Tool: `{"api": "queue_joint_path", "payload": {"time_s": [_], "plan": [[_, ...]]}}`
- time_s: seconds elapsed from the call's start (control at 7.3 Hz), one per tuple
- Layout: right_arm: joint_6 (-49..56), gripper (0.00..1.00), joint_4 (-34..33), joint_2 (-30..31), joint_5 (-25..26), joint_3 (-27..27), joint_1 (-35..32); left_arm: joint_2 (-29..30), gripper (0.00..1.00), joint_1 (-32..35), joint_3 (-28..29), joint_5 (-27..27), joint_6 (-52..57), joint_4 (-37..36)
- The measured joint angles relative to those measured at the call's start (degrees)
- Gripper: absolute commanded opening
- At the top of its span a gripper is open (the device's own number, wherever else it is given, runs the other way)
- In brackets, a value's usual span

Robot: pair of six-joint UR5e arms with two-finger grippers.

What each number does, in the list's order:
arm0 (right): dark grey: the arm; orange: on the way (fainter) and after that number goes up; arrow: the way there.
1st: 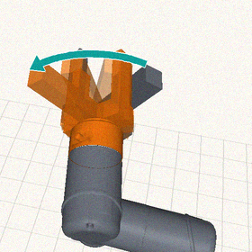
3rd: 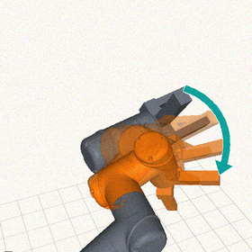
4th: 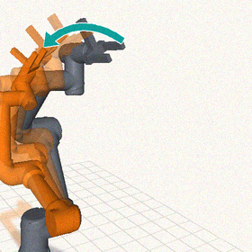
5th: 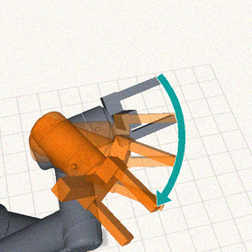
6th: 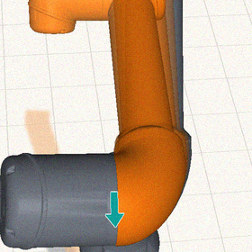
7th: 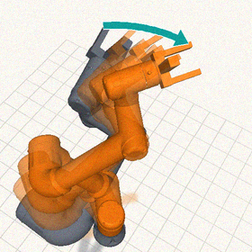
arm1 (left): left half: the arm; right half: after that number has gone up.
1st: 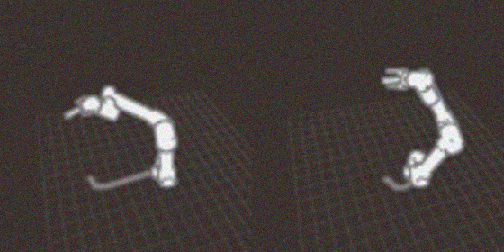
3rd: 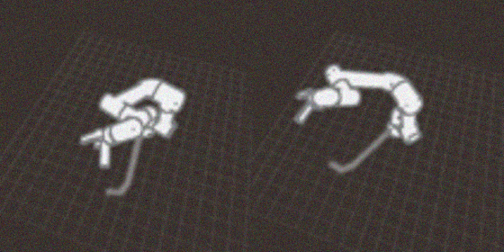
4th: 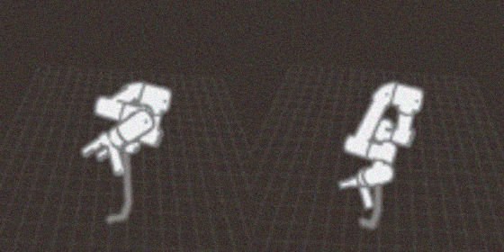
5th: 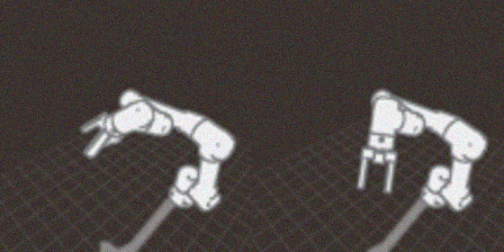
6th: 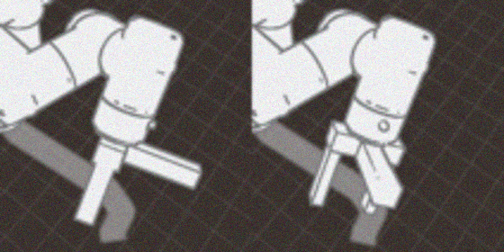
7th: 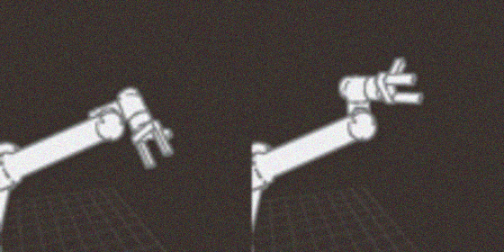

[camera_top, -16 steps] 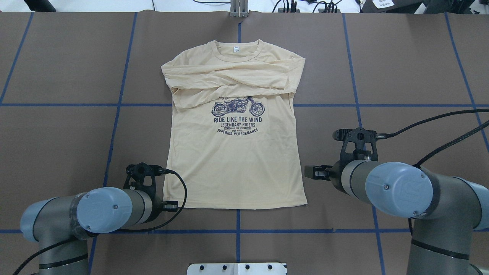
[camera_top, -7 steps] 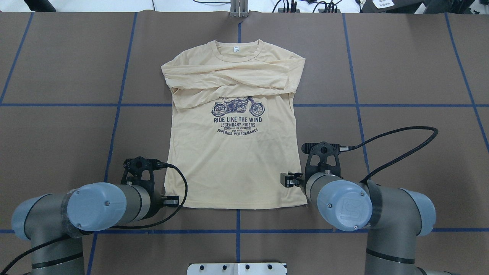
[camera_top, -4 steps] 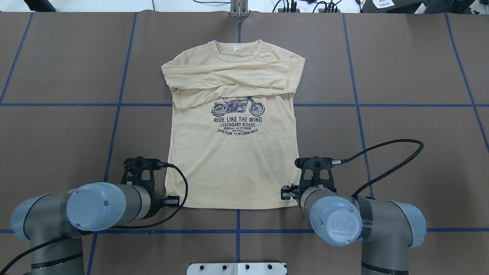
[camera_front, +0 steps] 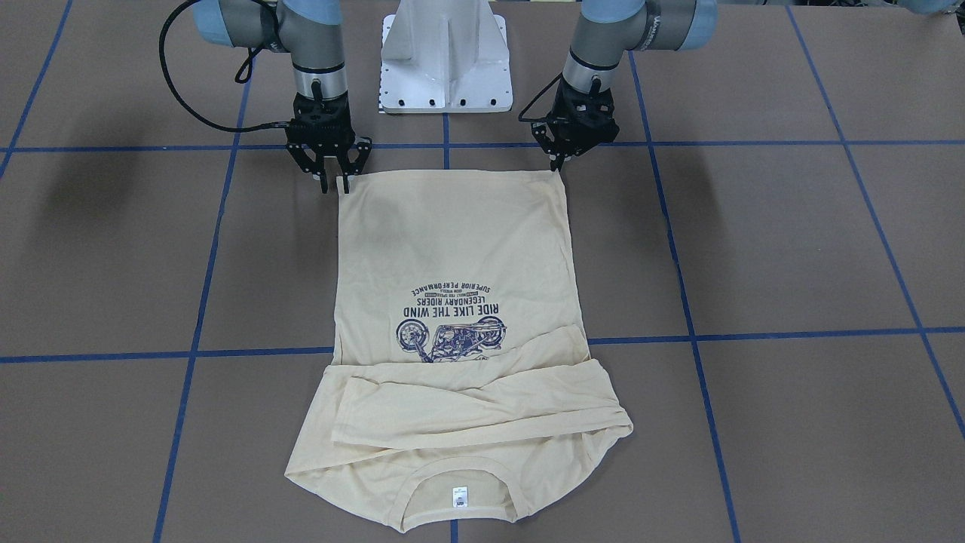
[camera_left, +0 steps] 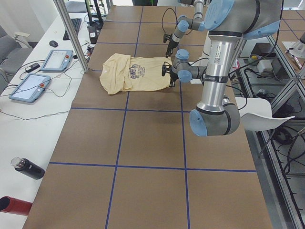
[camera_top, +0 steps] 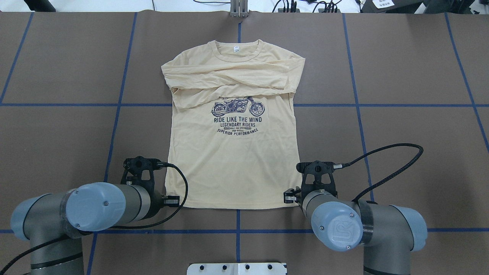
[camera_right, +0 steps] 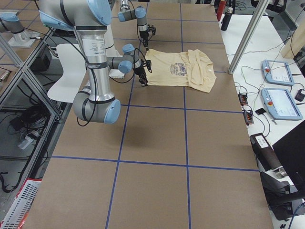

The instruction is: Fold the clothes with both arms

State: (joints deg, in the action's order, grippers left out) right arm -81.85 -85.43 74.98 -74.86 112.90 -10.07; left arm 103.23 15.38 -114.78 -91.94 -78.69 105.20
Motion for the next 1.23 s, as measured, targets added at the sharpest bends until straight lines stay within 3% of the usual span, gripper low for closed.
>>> {"api": "queue_joint_path", "payload": {"time_s": [1.1, 1.23], "plan": [[-1.4, 0.39, 0.0, 0.2, 1.8, 0.1, 1.9, 0.0, 0.00, 0.0, 0.0, 0.0, 0.0, 0.0], [-1.4, 0.34, 0.1, 0.2, 2.0, 0.1, 2.1, 0.0, 0.00, 0.0, 0.0, 0.0, 0.0, 0.0]]}}
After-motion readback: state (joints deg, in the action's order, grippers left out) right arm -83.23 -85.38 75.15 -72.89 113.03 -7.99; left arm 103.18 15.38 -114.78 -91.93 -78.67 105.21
